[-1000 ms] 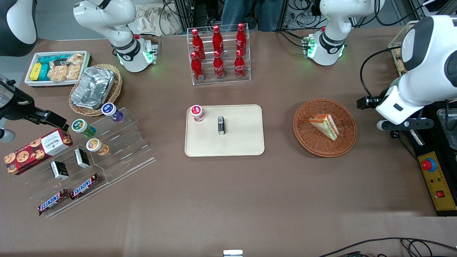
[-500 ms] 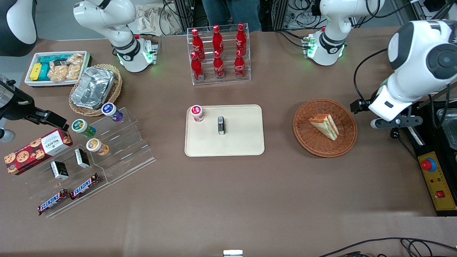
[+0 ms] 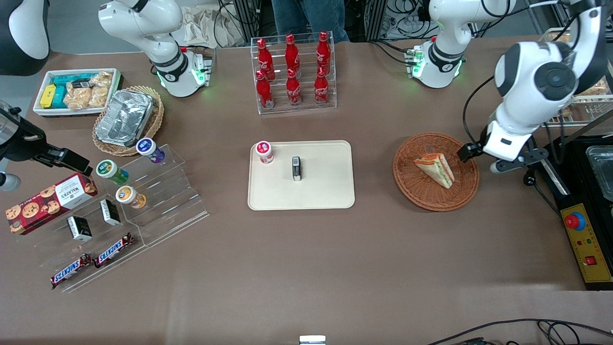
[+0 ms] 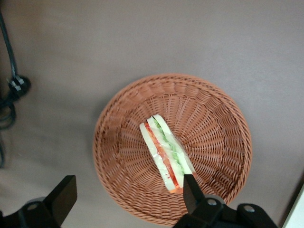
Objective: Place sandwich from basket to tray
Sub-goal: 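Lower the open left gripper around the wrapped sandwich in the basket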
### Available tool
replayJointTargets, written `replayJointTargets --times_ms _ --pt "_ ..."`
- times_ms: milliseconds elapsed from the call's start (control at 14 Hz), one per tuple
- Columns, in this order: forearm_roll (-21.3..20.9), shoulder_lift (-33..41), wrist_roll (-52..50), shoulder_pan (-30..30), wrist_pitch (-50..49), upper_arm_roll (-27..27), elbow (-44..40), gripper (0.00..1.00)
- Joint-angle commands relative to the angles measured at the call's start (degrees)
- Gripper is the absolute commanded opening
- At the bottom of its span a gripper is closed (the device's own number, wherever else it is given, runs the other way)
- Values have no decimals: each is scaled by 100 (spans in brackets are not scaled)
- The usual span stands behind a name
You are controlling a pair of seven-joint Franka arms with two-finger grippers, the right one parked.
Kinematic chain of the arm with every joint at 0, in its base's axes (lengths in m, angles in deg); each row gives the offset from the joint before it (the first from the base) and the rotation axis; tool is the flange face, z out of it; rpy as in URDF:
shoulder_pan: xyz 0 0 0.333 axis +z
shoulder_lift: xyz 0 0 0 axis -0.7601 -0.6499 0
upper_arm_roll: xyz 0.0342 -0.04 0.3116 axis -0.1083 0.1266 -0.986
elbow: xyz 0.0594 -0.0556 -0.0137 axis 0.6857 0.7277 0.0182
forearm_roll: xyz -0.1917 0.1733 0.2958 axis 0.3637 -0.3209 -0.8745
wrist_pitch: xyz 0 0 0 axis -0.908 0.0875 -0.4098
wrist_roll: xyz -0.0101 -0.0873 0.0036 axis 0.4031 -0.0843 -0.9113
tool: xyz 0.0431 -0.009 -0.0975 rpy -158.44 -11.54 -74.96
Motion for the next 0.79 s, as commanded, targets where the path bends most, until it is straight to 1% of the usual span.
replayJointTargets --times_ms 0,214,500,714 --pt "67 -124 -967 -172 231 41 219 99" --pt "67 -414 -1540 -260 301 49 210 99" --pt "76 -766 -2427 -356 801 49 210 99" --pt "76 -846 -2622 -374 837 49 227 99"
